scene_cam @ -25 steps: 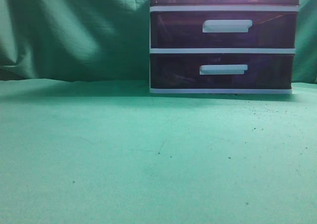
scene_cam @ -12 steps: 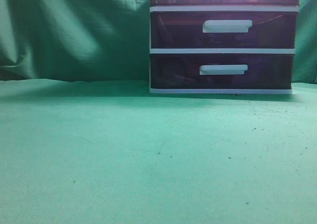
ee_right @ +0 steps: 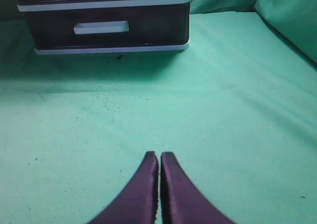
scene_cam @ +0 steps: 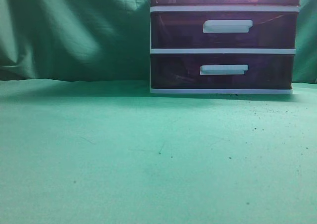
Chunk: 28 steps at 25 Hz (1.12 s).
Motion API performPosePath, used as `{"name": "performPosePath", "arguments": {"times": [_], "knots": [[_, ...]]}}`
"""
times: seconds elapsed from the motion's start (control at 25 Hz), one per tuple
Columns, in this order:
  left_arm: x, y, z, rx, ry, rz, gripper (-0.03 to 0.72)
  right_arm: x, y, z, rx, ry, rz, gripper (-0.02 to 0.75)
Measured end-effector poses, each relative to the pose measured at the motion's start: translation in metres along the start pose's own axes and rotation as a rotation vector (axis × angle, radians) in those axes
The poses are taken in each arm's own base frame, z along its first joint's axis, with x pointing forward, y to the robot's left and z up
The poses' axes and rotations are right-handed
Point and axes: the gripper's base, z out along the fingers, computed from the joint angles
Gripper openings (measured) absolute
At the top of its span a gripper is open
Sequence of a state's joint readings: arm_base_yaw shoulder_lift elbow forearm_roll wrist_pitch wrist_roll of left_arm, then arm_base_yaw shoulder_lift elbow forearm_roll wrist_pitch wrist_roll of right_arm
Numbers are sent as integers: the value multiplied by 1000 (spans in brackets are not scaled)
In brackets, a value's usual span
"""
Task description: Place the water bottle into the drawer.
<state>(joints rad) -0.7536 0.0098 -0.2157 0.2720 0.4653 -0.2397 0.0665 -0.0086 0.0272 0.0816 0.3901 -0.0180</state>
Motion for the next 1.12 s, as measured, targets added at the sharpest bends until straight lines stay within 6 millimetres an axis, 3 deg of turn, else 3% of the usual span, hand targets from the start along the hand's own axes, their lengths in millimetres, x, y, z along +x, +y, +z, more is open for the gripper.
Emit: {"name": "performPosePath", "arguments": {"times": [0.4, 0.76, 1.12], "knots": [[56, 21, 16, -473, 20, -59, 0, 0, 0, 0, 0, 0, 0, 0], [67, 29, 8, -679, 94, -150, 0, 0, 0, 0, 0, 0, -2, 0], [70, 28, 8, -673, 120, -182, 0, 0, 0, 0, 0, 0, -2, 0]]}}
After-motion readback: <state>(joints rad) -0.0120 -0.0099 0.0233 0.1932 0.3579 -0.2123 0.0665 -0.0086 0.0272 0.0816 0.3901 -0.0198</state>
